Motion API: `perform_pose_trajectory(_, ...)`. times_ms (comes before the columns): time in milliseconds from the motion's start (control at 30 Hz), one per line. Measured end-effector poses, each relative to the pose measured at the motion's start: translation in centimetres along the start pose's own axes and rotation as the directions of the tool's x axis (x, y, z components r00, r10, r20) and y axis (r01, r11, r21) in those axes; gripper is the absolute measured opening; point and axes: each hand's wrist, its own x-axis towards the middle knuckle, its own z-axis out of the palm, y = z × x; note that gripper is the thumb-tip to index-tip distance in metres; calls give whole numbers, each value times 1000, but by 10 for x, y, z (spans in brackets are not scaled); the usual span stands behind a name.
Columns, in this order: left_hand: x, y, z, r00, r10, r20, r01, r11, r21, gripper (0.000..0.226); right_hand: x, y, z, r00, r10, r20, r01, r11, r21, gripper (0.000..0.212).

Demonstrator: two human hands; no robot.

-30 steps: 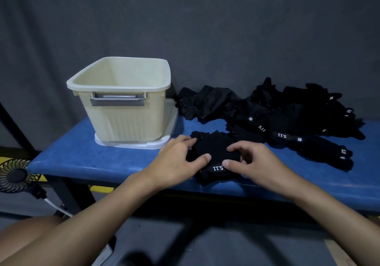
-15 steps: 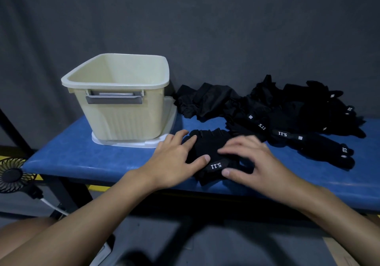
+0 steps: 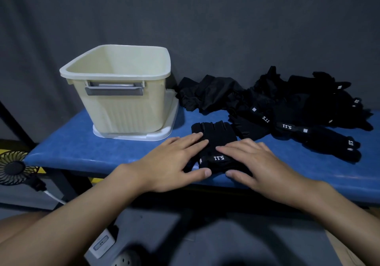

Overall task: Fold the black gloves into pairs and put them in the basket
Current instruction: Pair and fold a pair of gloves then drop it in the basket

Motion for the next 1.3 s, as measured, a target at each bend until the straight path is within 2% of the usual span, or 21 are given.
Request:
perform_pose_trajectory(233, 1, -5, 11, 998, 57, -35, -52, 992, 115, 95, 1, 0, 1, 996, -82, -35, 79, 993, -91, 49)
perform_pose_trajectory(300, 0, -8, 7, 998, 54, -41, -53, 998, 26, 100, 1, 1, 0, 991, -110, -72, 103, 989, -102, 44)
perform_pose_trajectory(400, -5, -13, -5, 999, -15, -46, 6, 978, -207, 102, 0, 2, -5, 986, -144, -85, 129, 979, -157, 40)
perform_pose_trajectory(533, -10, -14, -8, 981, -165, -97, 117, 919, -377, 69, 0, 0, -12, 994, -104, -24, 99, 985, -142, 44)
perform_pose_trajectory(667, -5, -22, -3, 954, -222, -202, 139, 923, -359, 39, 5, -8, -14, 997, -15, -70, 18, 999, 48, 68)
perform_pose_trajectory(733, -1, -25, -3, 947, -212, -241, 116, 926, -360, 21, 11, -13, -15, 994, -7, -112, 17, 996, 91, 64)
perform_pose_trajectory(800, 0, -25, -2, 933, -231, -274, 111, 913, -392, 15, 16, -19, -17, 993, -27, -111, 39, 994, 104, 60)
perform_pose_trajectory(900, 2, -26, -1, 920, -226, -320, 81, 908, -410, 15, 18, -21, -15, 994, -82, -77, 89, 993, 83, 59)
perform_pose_trajectory(1067, 2, -25, 0, 885, -198, -422, 27, 926, -377, 11, 21, -19, -10, 982, -95, -162, 107, 992, 63, 43)
perform_pose_trajectory(1167, 3, -27, 2, 869, -187, -458, 23, 940, -342, 14, 21, -16, -6, 994, -68, -86, 74, 995, 72, 47)
perform_pose_trajectory(1300, 0, -18, 3, 895, -78, -440, -45, 964, -262, 38, 21, -14, 0, 999, -43, -25, 45, 995, 92, 50)
